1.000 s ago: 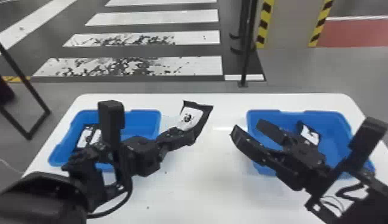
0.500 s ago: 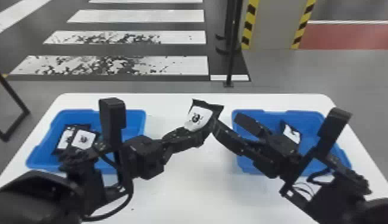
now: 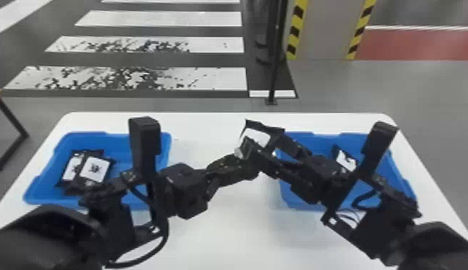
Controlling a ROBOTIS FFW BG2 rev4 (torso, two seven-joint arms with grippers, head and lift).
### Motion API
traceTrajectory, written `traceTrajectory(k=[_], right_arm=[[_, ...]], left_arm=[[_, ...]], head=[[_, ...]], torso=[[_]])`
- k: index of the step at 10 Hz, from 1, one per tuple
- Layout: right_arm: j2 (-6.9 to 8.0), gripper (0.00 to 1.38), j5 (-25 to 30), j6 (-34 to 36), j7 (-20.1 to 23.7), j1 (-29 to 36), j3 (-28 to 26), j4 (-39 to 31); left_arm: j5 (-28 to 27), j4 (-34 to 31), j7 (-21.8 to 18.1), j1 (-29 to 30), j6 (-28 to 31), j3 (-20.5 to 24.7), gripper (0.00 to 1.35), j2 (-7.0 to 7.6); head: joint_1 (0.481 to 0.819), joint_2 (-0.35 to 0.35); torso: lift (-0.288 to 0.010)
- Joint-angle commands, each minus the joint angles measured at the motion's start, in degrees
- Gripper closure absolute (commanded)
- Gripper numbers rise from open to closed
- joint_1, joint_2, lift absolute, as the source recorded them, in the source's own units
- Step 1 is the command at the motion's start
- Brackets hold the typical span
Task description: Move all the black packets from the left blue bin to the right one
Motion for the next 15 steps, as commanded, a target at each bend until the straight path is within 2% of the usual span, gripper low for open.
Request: traceTrajectory(k=[1, 2, 3, 6, 7, 8, 9, 10, 12, 15], right_arm=[[-0.01, 0.63, -0.5, 0.0, 0.0, -0.8, 0.2, 0.8], [0.08, 1.19, -0.7, 0.0, 0.0, -0.8, 0.2, 0.8], [0.08, 1.28, -0.9, 0.0, -0.1, -0.8, 0.2, 0.9], [0.08, 1.28, -1.3, -0.4, 0.0, -0.5, 0.2, 0.8], [0.08, 1.28, -1.6, -0.7, 0.0, -0.5, 0.2, 0.8], [0.08, 1.28, -2.0, -1.1, 0.0, -0.8, -0.1, 1.1], [0.08, 1.28, -1.7, -1.1, 0.0, -1.0, -1.3, 1.2], [0.17, 1.28, -1.3, -1.3, -0.1, -1.3, -3.0, 1.9], [0.17, 1.28, 0.1, -1.8, -0.6, -4.3, -6.8, 7.4], [-0.01, 1.28, 1.8, -5.5, -1.1, -11.1, -12.6, 22.9]], left_arm=[[0.1, 0.0, 0.0, 0.0, 0.3, -0.3, 1.21, 0.01], [0.1, 0.0, 0.0, 0.0, 0.5, -0.3, 1.21, 0.01], [0.1, 0.0, 0.0, 0.0, 0.5, -0.3, 1.21, 0.01], [0.6, 0.0, 0.1, 0.4, 0.3, 0.2, 1.21, -0.08], [1.2, 0.0, 0.3, 0.7, 0.0, 0.5, 1.02, -0.16], [1.4, 0.0, 0.5, 1.4, 0.5, 1.4, 0.62, -0.52], [1.4, 0.0, 0.5, 2.1, 0.5, 2.2, 0.32, -0.60], [1.5, 0.0, 0.4, 3.1, -0.1, 3.3, 0.22, -0.69], [1.7, -1.8, 0.4, 6.4, -0.4, 6.8, 0.21, -1.22], [1.2, -6.6, 0.2, 12.8, -0.1, 13.8, 0.21, -2.54]], head=[[0.695, -0.009], [0.695, -0.013], [0.695, -0.013], [0.695, -0.011], [0.695, -0.009], [0.695, -0.009], [0.695, -0.006], [0.695, -0.006], [0.695, -0.022], [0.695, -0.060]], torso=[[-0.140], [-0.140], [-0.140], [-0.140], [-0.140], [-0.140], [-0.140], [-0.140], [-0.140], [-0.140]])
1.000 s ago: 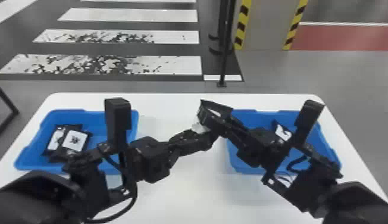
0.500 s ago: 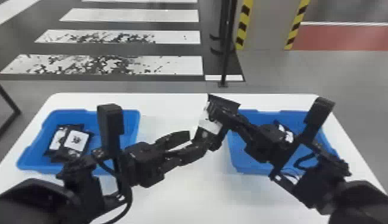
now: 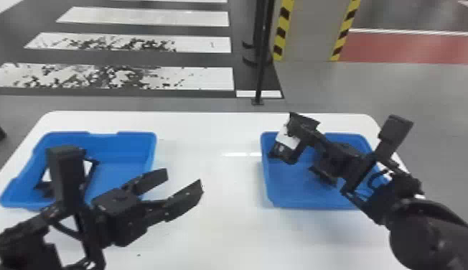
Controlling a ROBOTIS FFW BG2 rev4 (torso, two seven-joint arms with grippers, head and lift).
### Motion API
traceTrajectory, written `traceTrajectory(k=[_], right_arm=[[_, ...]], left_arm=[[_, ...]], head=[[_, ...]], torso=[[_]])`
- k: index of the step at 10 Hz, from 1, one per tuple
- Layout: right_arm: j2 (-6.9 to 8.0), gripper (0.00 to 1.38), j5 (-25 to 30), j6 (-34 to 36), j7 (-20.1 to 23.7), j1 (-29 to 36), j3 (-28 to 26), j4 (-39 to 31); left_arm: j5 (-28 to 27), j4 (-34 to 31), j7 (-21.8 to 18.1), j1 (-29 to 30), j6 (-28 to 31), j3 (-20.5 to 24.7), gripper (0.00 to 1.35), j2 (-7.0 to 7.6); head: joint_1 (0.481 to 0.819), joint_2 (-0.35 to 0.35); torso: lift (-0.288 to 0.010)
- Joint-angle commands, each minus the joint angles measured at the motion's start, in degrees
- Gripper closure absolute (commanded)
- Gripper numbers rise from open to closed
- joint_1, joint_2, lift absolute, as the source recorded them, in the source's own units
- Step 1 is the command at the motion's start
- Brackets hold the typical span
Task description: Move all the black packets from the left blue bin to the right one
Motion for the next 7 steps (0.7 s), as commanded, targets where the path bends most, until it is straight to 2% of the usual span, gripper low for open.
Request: traceTrajectory(k=[1, 3, 4, 5, 6, 7], right_arm=[[0.00, 1.28, 1.9, -1.2, -0.2, -2.6, -3.2, 6.4], [-0.80, 1.26, 4.1, 0.0, -0.6, -4.7, -3.8, 11.2], [-0.88, 1.06, 5.5, 0.1, -0.9, -5.0, -3.8, 12.0], [-0.88, 0.51, 7.9, 0.1, -2.3, -3.6, -4.0, 9.8], [-0.80, 0.12, 10.5, 0.1, -4.2, -0.2, -4.7, 3.9], [-0.53, 0.08, 10.5, 0.0, -5.8, 3.6, -4.7, -1.1]], left_arm=[[0.0, -1.6, -0.1, 2.3, 0.0, 3.3, 0.21, -0.67], [-0.4, -3.4, -0.1, 3.5, 0.0, 6.0, 0.21, -1.02], [-0.7, -4.1, -0.1, 4.0, 0.0, 7.5, 0.21, -1.29], [-1.2, -4.8, -0.1, 4.2, -0.1, 9.2, 0.21, -1.55], [-2.1, -4.8, -0.1, 3.8, -0.4, 10.3, 0.21, -1.55], [-3.4, -4.8, 0.0, 3.5, -0.4, 11.6, 0.21, -1.55]], head=[[0.695, -0.069], [0.695, -0.099], [0.695, -0.099], [0.695, -0.093], [0.695, -0.089], [0.695, -0.086]], torso=[[-0.140], [-0.140], [-0.140], [-0.140], [-0.140], [-0.140]])
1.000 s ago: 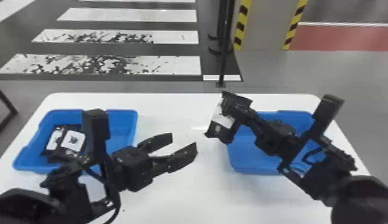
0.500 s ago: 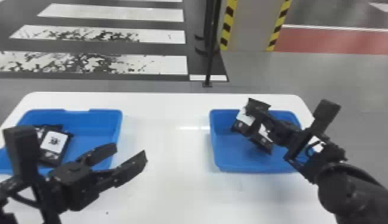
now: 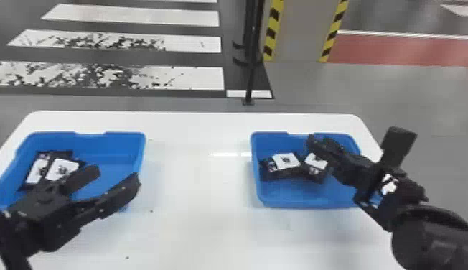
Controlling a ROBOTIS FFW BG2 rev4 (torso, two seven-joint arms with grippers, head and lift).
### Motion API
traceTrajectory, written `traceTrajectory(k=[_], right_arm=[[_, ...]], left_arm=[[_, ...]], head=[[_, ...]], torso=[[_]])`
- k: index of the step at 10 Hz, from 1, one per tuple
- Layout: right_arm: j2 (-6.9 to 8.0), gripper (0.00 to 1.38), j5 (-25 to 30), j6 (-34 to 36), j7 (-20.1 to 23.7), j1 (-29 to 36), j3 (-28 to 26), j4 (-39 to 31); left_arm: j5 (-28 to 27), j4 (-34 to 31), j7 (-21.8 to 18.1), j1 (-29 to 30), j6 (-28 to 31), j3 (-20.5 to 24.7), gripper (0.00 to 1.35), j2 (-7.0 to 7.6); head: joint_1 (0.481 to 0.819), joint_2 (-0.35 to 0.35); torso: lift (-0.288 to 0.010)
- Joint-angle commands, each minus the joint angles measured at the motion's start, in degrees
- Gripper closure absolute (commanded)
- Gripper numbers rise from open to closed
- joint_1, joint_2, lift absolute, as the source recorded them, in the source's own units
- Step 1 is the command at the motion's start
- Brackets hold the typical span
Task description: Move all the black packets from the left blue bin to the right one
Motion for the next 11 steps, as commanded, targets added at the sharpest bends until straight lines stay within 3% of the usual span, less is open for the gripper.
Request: traceTrajectory(k=[1, 3, 5, 11], right_arm=[[0.72, 0.12, 1.0, -2.2, -0.9, 6.8, -0.3, -8.7], [2.65, 0.13, 7.5, -9.9, -3.9, 18.1, -0.4, -21.9], [4.67, 0.13, 10.0, -13.9, -4.4, 25.5, -0.2, -28.8], [4.93, 0.13, 5.5, -14.4, -3.1, 37.1, 6.3, -39.8]], left_arm=[[-3.4, 0.0, 0.1, -1.1, 2.2, 2.1, 0.21, 0.08], [-8.8, 0.5, 0.7, -3.6, 3.5, 5.0, 0.21, 0.26], [-11.8, 3.2, 1.5, -7.3, 6.9, 6.3, 0.21, 0.88], [-18.9, 17.8, 5.3, -20.1, 16.0, 5.8, 0.21, 2.28]], head=[[0.695, -0.079], [0.695, -0.028], [0.695, 0.032], [0.695, 0.222]], torso=[[-0.140], [-0.140], [-0.140], [-0.140]])
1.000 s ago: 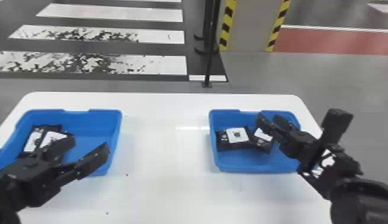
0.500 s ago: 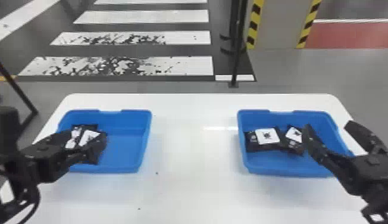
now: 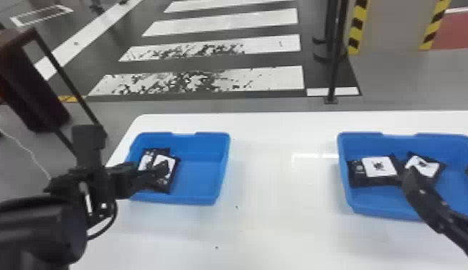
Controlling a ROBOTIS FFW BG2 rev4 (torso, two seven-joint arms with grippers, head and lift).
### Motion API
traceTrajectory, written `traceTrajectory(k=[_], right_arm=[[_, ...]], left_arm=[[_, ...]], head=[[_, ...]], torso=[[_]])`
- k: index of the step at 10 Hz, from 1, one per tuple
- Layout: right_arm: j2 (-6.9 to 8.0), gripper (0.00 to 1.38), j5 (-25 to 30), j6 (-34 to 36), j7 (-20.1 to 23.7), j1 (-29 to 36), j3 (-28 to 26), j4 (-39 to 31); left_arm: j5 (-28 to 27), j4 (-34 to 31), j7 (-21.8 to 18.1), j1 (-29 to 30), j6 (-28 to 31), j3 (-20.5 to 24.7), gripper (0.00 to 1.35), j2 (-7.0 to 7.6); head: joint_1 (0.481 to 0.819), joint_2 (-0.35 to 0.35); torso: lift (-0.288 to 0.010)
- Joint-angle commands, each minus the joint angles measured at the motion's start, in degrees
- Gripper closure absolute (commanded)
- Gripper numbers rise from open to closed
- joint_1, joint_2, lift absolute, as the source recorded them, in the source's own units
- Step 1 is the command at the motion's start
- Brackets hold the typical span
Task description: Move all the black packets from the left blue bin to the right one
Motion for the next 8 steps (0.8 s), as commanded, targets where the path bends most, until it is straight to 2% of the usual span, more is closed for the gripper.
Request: traceTrajectory(k=[1, 3, 5, 8], right_arm=[[0.00, 0.14, -1.1, 0.1, 0.0, 1.4, 1.3, -0.9], [0.00, 0.14, -1.9, 1.3, 0.2, 1.5, 1.7, -0.7], [-0.09, 0.14, -2.5, 2.1, 0.3, 1.5, 1.5, -0.6], [-0.18, 0.14, -3.2, 2.7, 0.4, 1.2, 1.7, -0.3]], left_arm=[[-1.3, 3.6, 0.6, -2.2, 1.0, 0.0, 0.21, 0.06], [-2.9, 8.0, 1.7, -4.7, 1.7, 0.7, 0.21, 0.32], [-2.8, 15.2, 1.9, -9.0, 2.6, 0.8, 0.21, 1.20], [-2.7, 22.8, 1.9, -13.7, 2.9, -2.3, 0.21, 2.43]], head=[[0.695, 0.250], [0.695, 0.296], [0.695, 0.321], [0.695, 0.322]], torso=[[-0.140], [-0.140], [-0.140], [-0.140]])
